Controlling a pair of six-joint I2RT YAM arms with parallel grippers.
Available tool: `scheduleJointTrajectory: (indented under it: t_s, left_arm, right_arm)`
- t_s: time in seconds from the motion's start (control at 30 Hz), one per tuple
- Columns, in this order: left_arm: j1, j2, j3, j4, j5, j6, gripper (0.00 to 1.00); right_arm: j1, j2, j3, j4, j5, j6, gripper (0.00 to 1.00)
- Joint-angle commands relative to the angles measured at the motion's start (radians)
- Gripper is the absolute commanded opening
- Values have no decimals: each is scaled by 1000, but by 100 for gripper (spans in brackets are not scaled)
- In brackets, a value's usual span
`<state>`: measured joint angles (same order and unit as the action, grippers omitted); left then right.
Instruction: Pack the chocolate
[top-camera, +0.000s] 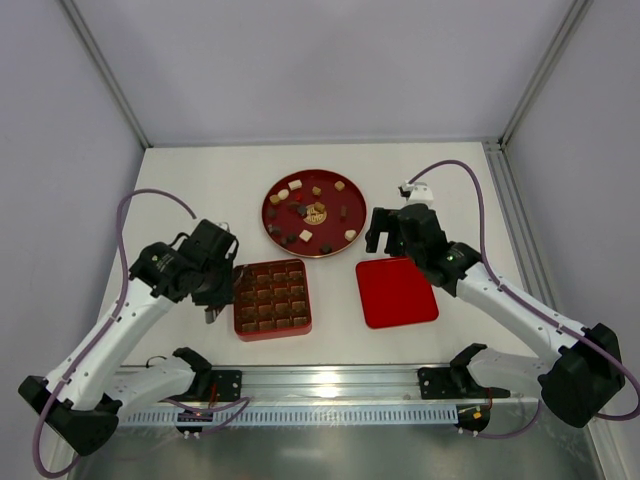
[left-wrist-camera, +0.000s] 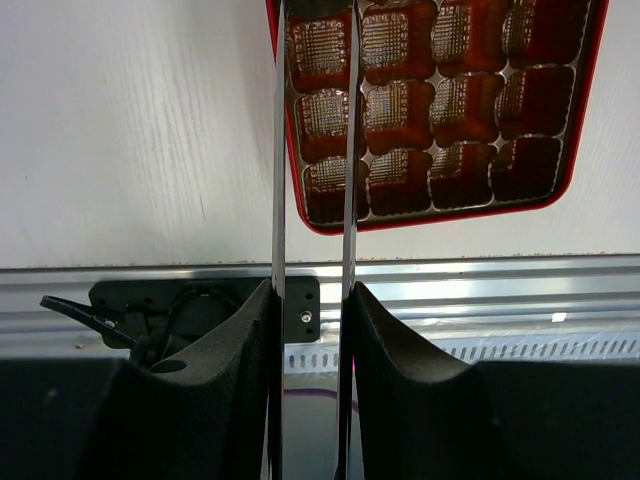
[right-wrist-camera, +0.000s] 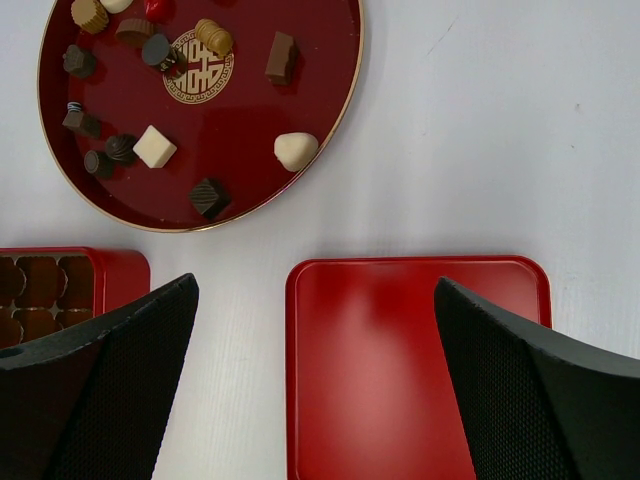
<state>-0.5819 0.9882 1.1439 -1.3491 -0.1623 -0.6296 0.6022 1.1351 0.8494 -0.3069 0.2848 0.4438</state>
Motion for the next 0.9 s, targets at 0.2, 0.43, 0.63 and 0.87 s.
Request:
scheduleJointTrajectory:
  t_s: [0.2, 0.43, 0.63, 0.87]
  left_arm:
    - [4, -10, -16, -19, 0, -15, 34]
    - [5, 3, -10, -2, -6, -16, 34]
    - [5, 13, -6, 11, -16, -13, 35]
    - [5, 29, 8, 21, -26, -12, 38]
  right_arm:
    - [1, 9, 36, 42, 4, 1, 100]
    - [1, 8, 34, 42, 2, 4, 100]
    - [1, 9, 28, 46, -1, 7, 100]
    - [1, 9, 23, 51, -4, 9, 100]
